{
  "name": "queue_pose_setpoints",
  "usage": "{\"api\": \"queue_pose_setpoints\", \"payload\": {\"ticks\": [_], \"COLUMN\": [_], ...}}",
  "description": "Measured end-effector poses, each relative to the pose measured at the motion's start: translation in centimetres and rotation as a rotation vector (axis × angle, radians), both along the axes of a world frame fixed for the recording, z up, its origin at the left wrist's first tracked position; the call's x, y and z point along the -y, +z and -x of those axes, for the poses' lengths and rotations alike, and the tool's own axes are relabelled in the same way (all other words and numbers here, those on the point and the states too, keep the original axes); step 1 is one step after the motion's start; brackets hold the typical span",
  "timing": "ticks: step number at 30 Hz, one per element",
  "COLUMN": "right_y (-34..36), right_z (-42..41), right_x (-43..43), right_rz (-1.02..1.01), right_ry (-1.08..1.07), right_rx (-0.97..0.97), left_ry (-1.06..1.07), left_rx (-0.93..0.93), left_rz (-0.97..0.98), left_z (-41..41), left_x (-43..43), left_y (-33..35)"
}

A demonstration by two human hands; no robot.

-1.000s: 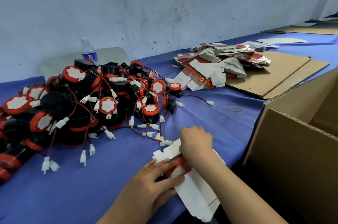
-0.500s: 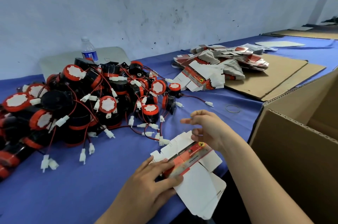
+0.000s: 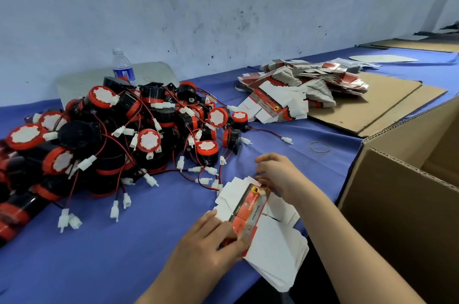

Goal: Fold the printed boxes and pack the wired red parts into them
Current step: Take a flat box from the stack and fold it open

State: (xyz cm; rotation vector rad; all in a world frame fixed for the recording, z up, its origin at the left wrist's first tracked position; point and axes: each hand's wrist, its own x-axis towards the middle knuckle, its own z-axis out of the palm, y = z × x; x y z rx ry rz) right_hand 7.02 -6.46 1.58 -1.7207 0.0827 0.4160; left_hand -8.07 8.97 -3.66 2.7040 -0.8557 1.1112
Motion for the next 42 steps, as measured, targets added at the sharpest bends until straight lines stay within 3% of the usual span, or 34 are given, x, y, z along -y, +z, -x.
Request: {"api": "queue_pose_setpoints", "payload": {"ticks": [6, 11, 15, 18, 22, 23, 25, 27, 29, 35, 39, 42], "right_y": [0.8, 0.7, 0.7, 0.7, 0.5, 0.6, 1.2, 2.1, 2.5, 2.6, 2.9, 1.9], "right_z": [0.1, 0.8, 1.1, 0.6, 0.3, 0.5, 1.5, 3.2, 5.1, 7.3, 8.3, 9.7], "right_x": [0.6, 0.3, 0.4, 0.9, 0.6, 0.3, -1.0, -2.5, -3.9, -5.1, -6.0, -7.3], "right_rz": [0.223, 0.683, 0.843, 0.852, 0.912, 0.869, 0.569, 0.208, 0.043, -0.076, -0.195, -0.174], "right_ry": [0.073, 0.220, 0.232, 0.194, 0.067, 0.003, -0.090, -0.031, 0.095, 0.168, 0.360, 0.569], "right_rx": [0.089, 0.274, 0.357, 0.373, 0.428, 0.500, 0.607, 0.565, 0.498, 0.565, 0.619, 0.611], "left_ry": [0.127, 0.270, 0.410, 0.419, 0.316, 0.283, 0.222, 0.187, 0.136, 0.215, 0.206, 0.091], "left_rx": [0.059, 0.207, 0.200, 0.160, 0.014, 0.001, -0.034, -0.078, -0.140, -0.181, -0.203, -0.397], "left_rz": [0.009, -0.017, 0.063, 0.358, 1.212, 1.329, 1.432, 1.429, 1.395, 1.266, 1.263, 1.292], "left_z": [0.4, 0.1, 0.0, -0.1, 0.0, -0.1, -0.1, -0.1, 0.0, 0.4, 0.3, 0.0], "left_x": [-0.5, -0.9, -2.6, -4.1, -4.9, -5.1, -5.4, -5.2, -4.7, -4.1, -4.3, -4.2], "left_y": [0.2, 0.6, 1.2, 2.1, 2.5, 2.5, 2.5, 2.4, 2.1, 1.6, 1.7, 0.5]}}
